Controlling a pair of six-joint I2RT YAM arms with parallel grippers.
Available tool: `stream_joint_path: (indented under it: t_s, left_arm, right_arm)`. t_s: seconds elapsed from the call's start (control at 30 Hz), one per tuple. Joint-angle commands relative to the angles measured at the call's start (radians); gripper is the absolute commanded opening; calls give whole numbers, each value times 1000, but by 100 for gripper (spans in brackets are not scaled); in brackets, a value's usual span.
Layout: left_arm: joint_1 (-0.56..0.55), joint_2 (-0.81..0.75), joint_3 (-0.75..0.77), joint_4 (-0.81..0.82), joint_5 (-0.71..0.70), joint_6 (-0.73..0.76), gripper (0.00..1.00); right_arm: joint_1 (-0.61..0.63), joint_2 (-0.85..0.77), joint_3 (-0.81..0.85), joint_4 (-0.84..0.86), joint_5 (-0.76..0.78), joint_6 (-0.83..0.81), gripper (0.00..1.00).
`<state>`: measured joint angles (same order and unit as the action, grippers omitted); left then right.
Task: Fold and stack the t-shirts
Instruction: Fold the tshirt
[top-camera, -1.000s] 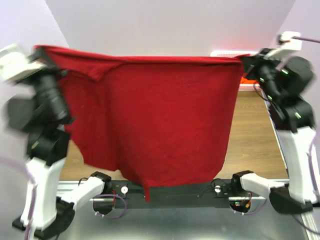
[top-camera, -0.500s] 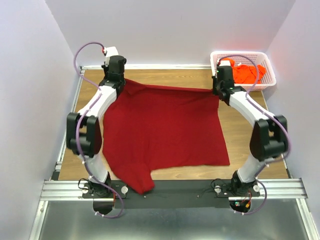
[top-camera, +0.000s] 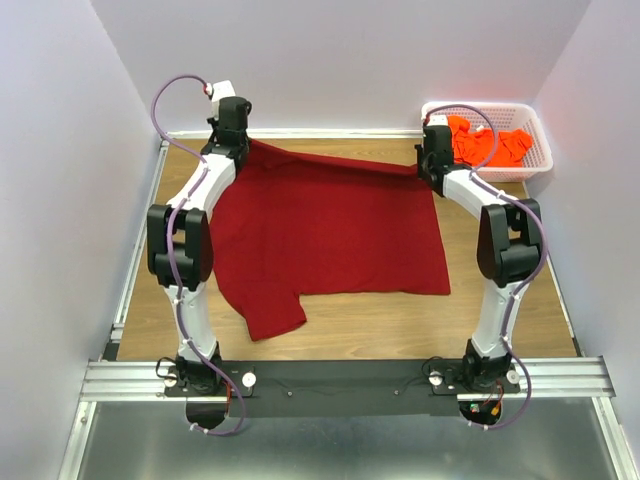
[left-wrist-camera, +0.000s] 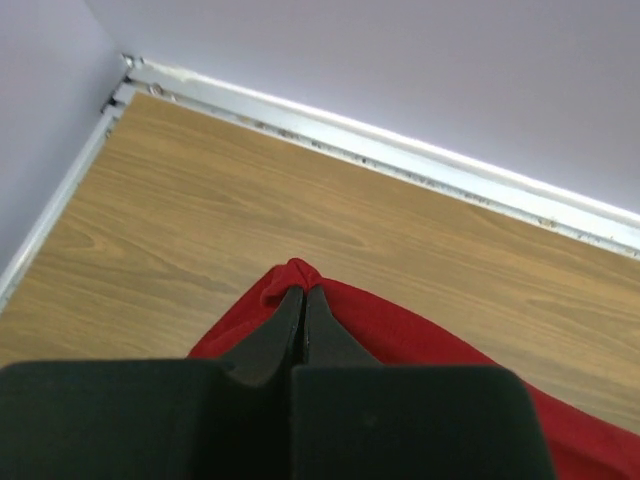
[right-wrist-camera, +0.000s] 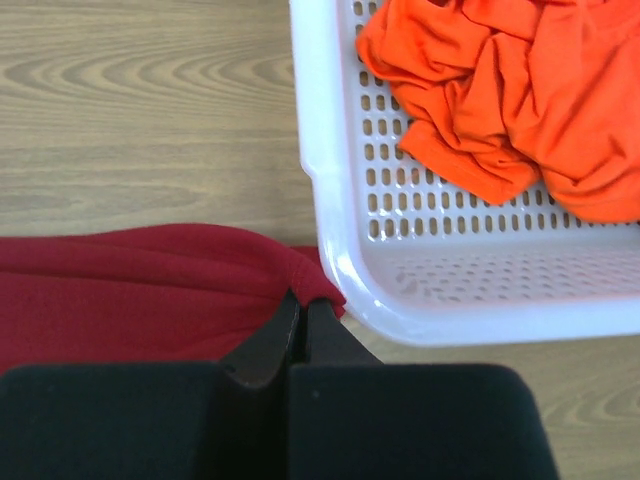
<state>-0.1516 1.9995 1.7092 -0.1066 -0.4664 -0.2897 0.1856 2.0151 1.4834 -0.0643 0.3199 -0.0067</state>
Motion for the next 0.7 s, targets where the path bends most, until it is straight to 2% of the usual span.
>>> stream_joint_path:
  t_s: [0.0, 0.3, 0.47, 0.67]
  left_arm:
    - [18, 31, 15, -57, 67, -68, 0]
    - [61, 2, 35, -277, 117, -236, 0]
    - [81, -102, -95, -295, 161, -334, 0]
    - [116, -171, -230, -271, 176, -379, 0]
  right_arm:
    - [-37, 48, 58, 55, 25, -38, 1]
    - [-40, 24, 49, 55, -38, -52, 1]
    - [-40, -9, 11, 57, -44, -42, 1]
    - [-40, -38, -31, 55, -36, -26, 1]
